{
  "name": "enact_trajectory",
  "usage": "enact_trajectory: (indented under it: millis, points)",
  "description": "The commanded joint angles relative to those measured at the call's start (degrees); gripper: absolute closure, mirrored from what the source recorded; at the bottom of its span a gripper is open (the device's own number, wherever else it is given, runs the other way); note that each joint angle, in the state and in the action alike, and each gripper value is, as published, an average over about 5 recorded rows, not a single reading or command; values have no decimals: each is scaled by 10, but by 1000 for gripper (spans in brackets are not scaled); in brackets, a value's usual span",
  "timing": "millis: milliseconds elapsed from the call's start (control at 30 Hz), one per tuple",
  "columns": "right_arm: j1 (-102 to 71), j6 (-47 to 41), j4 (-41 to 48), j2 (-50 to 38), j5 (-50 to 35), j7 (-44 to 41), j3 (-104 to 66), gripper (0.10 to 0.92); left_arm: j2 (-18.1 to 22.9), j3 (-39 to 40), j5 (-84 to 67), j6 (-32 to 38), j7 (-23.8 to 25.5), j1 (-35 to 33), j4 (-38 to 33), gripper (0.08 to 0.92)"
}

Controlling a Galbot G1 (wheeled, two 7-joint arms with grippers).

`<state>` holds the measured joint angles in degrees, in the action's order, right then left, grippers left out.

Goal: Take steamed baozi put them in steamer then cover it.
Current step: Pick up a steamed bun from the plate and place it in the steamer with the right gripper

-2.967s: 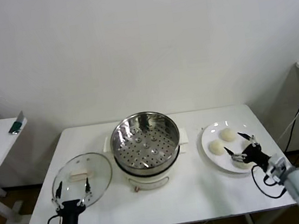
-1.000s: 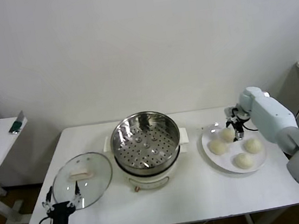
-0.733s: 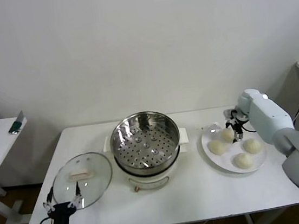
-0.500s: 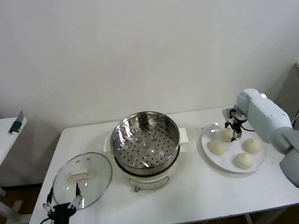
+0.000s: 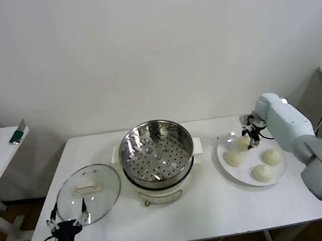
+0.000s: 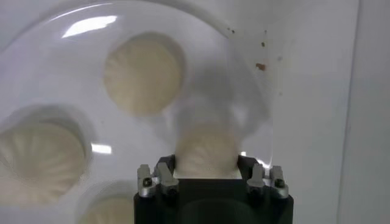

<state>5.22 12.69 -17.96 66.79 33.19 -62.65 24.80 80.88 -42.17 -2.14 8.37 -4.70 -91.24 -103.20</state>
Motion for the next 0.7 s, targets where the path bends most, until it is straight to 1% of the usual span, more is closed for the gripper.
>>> enact_trajectory:
  millis: [33, 200, 333, 567, 700]
  points:
    - [37, 10, -71, -28, -91, -22, 84, 354, 0, -1, 2, 0, 1, -7, -6, 177]
    - [115, 12, -162, -53, -192, -46, 222, 355, -1, -5, -3, 3, 1, -14, -10, 177]
    - [189, 25, -216, -45, -255, -58, 303, 355, -2, -9, -8, 3, 0, -18, -14, 177]
    - [318, 65, -296, 14, -354, -80, 415, 355, -2, -9, -10, 5, 1, -27, -22, 177]
    - [359, 105, -328, 61, -373, -81, 449, 353, -2, -7, -8, 6, 1, -31, -26, 177]
